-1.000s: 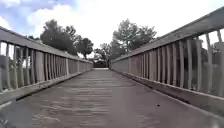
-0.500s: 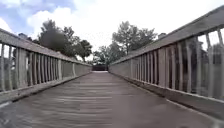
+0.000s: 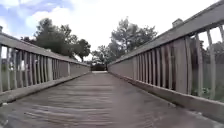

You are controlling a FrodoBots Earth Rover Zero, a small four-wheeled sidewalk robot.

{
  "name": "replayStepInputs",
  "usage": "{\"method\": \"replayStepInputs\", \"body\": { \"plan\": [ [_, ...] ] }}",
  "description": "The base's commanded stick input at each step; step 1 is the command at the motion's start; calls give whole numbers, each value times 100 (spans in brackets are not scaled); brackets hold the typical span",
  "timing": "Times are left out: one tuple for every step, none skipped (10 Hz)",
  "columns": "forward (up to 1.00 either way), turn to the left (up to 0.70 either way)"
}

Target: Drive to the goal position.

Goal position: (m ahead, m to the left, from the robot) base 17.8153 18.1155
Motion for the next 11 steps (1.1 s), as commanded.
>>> {"method": "replayStepInputs", "body": {
  "plan": [
    [100,27],
    [100,27],
    [100,27],
    [100,27],
    [100,27],
    [100,27],
    [100,27],
    [100,27],
    [100,27],
    [100,21],
    [100,0]
  ]
}}
